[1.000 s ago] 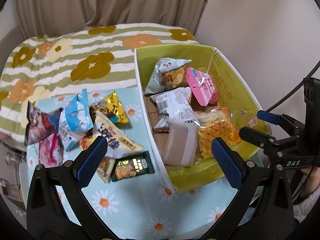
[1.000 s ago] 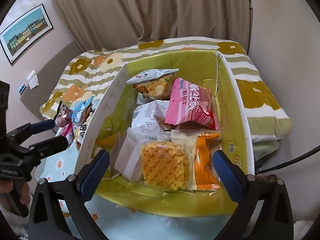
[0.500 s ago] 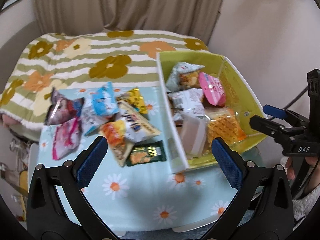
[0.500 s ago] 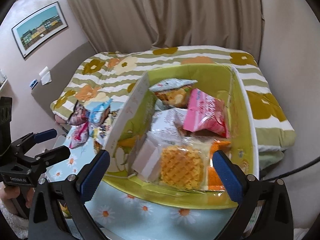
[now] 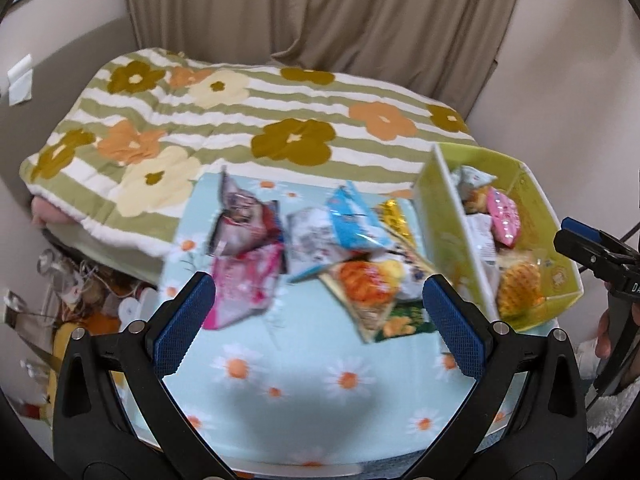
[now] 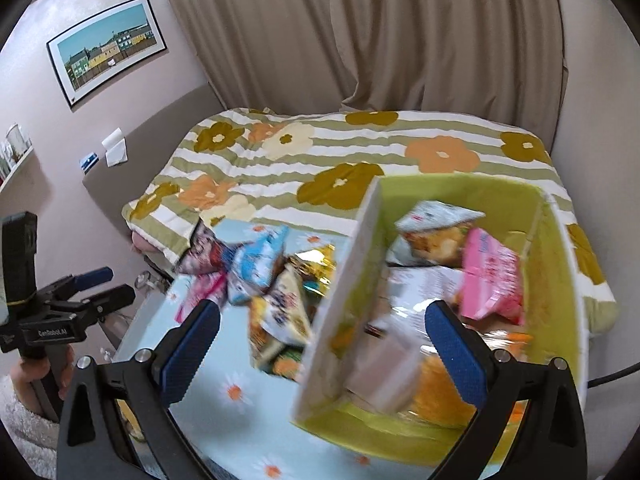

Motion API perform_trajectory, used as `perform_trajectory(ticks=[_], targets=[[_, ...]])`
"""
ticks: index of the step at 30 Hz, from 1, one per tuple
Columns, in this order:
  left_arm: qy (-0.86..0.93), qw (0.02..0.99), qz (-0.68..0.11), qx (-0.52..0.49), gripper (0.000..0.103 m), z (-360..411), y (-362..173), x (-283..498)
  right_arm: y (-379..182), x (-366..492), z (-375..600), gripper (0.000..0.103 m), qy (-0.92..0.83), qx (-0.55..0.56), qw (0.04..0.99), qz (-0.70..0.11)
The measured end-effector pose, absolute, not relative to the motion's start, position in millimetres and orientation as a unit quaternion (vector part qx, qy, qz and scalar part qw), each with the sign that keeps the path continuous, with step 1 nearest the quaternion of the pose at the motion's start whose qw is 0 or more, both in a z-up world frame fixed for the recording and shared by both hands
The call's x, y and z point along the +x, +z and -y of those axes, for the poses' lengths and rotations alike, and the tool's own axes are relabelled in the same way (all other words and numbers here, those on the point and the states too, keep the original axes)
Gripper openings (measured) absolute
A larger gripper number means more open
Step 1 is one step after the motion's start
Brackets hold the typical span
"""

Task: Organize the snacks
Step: 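Grasp the dark chocolate bag with the left tool while the right tool grasps the blue bag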

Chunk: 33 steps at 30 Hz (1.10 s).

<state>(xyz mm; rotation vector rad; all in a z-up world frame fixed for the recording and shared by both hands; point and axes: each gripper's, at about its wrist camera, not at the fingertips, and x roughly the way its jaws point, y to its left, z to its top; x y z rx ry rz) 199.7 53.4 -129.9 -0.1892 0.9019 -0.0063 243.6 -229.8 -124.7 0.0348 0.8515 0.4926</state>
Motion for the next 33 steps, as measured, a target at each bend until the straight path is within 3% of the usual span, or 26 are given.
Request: perform_trajectory(ticks=[7, 15, 33], targets=[[-0.033, 0.881, -0.462, -0.099, 0.103, -114.4, -148.8, 233.9, -140.3, 268.7, 153.1, 0.102, 0.219, 0.012, 0.875, -0.432], [-0.113, 0.842, -0.515, -0.113, 0.103, -159.2, -208.3, 294.5, -175.4, 302.4, 103.1, 0.102, 0.168, 0.039, 0.867, -0.467], [-0.205, 0.793, -0.559, -0.13, 0.101, -151.7, -284.9, 379.6, -234.0, 352.2, 67.6, 0.102, 0.181, 0.026, 0.839, -0.512]])
